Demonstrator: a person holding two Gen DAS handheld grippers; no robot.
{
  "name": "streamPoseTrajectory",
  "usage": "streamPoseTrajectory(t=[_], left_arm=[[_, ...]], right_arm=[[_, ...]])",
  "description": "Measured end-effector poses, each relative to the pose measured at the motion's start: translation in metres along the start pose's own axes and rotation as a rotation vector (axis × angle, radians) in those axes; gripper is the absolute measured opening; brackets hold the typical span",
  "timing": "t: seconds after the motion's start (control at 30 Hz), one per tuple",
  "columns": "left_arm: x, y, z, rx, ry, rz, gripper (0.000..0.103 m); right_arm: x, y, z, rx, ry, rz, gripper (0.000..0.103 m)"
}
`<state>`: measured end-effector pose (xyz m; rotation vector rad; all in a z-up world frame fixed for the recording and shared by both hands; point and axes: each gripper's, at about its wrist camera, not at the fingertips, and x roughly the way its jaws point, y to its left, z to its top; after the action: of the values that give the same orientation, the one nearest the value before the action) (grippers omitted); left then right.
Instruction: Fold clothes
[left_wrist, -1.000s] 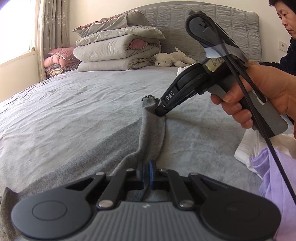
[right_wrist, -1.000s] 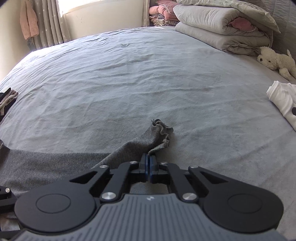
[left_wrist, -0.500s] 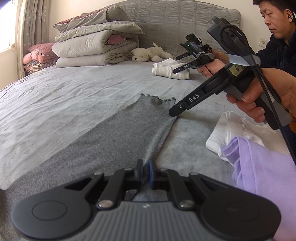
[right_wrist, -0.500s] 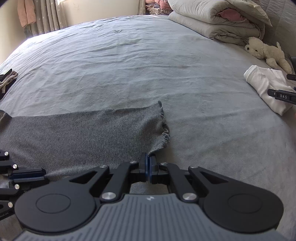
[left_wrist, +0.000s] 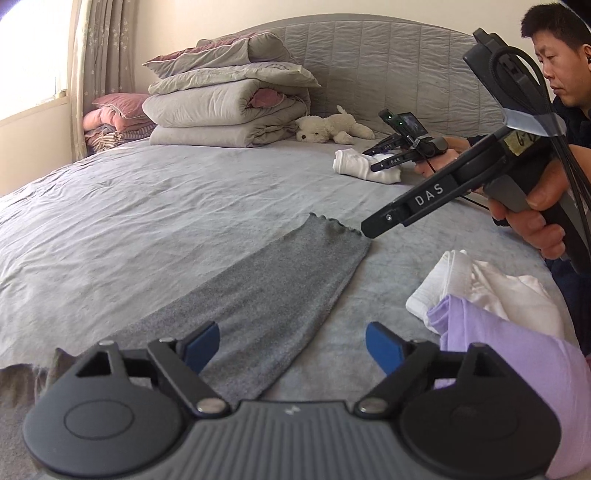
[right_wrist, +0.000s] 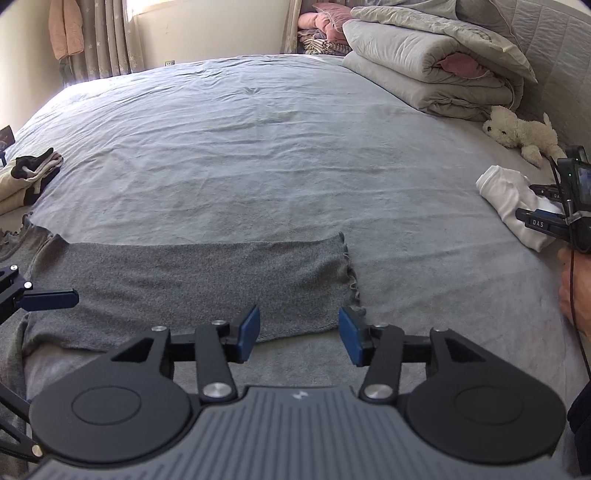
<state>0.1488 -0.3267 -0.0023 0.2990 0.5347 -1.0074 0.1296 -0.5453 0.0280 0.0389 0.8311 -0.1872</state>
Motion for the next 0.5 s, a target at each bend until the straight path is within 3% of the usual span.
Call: streamPoseTrajectory(t=[0.23, 0.37, 0.5], left_arm=[[-0.053, 0.043, -0.015, -0.085, 0.045, 0.199, 0.102], [-0.073, 0.080, -0.037, -0.140, 0.115, 0.367, 0.102], [-0.101, 0.119, -0.065, -0.203, 0.091, 0.473, 0.102]], right_arm=[[-0.017, 0.055, -0.007, -0.041, -0.026, 0.055, 0.063], [-0.011, 0.105, -0.011, -0.069, -0.048, 0.138, 0.072], [0.006, 0.173, -0.007, -0.108, -0.110, 0.233, 0.075]])
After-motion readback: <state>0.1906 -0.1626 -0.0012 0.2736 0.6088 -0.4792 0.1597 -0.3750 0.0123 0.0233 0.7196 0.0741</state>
